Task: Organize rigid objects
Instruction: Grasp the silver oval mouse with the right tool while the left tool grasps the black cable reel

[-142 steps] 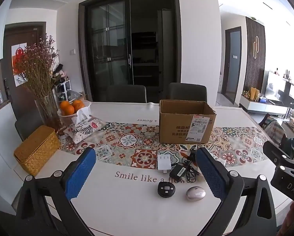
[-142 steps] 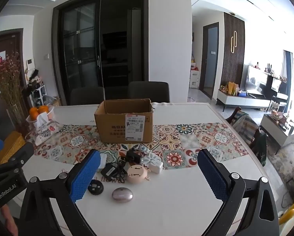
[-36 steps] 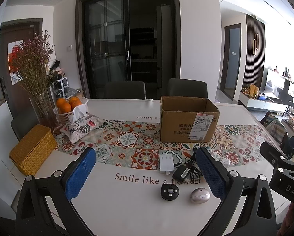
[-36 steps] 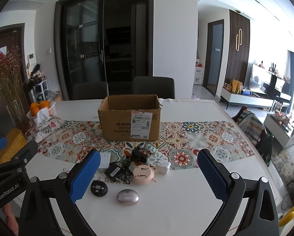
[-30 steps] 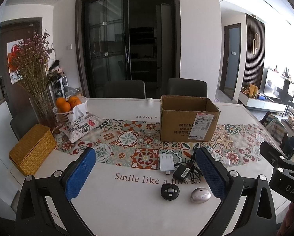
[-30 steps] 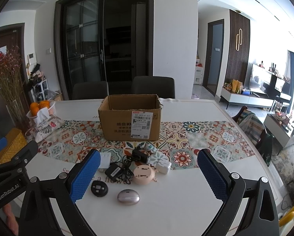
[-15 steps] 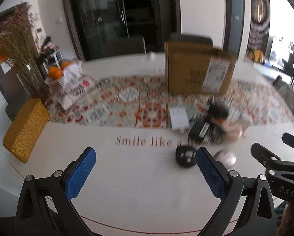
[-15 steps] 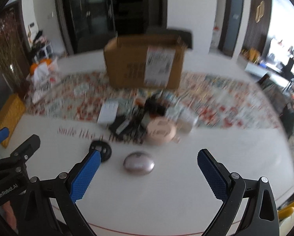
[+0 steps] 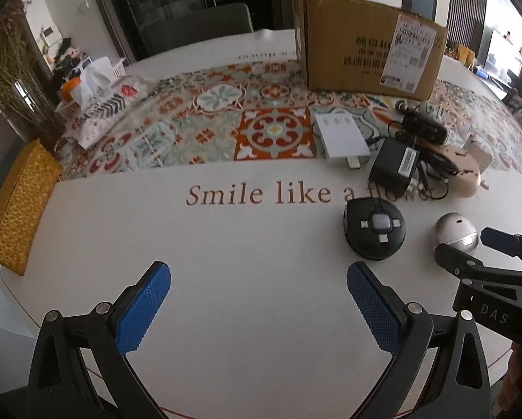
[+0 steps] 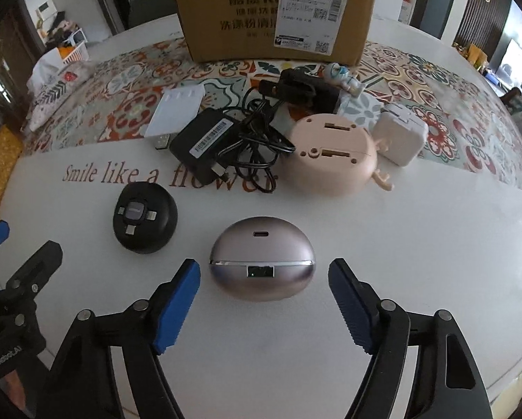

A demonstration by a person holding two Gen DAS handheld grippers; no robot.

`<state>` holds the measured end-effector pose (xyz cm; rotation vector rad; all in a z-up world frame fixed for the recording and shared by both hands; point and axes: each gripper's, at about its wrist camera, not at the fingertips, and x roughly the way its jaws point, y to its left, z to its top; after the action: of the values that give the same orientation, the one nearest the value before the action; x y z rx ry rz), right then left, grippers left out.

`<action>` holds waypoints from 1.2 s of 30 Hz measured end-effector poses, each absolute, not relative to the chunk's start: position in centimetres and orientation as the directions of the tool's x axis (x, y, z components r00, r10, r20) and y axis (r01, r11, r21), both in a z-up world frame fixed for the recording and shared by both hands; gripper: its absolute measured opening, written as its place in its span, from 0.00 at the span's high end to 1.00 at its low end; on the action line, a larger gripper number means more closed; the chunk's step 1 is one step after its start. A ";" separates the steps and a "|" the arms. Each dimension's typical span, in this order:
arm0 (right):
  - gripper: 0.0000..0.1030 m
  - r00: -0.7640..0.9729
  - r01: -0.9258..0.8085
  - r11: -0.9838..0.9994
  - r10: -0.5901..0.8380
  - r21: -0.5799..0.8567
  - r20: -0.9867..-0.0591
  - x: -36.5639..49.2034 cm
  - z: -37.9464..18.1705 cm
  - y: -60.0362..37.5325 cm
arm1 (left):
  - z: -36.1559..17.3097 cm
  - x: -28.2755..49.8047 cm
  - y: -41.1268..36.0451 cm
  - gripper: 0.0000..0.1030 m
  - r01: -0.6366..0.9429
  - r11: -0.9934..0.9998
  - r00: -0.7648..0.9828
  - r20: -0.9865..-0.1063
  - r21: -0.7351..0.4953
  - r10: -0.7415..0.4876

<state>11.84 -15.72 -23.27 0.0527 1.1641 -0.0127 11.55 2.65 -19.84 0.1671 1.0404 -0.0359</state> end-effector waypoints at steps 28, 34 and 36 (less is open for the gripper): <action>0.36 0.428 0.064 0.994 0.052 0.088 -0.902 11.7 -21.8 -20.1 | -20.5 13.5 -3.1 0.07 0.246 0.969 0.471 -0.873 -0.009 -0.128; 0.36 0.425 0.039 0.997 0.048 0.072 -0.904 12.4 -21.7 -21.5 | -22.1 14.7 -5.2 0.19 0.249 0.968 0.424 -0.896 -0.027 -0.134; 0.36 0.418 0.024 0.997 0.057 0.073 -0.907 12.7 -21.9 -21.8 | -22.7 15.1 -5.6 0.23 0.239 0.971 0.408 -0.904 -0.032 -0.130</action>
<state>12.70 -21.81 -21.89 0.0788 1.1402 0.0206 15.13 -5.60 -22.74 0.1077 1.1275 -0.2330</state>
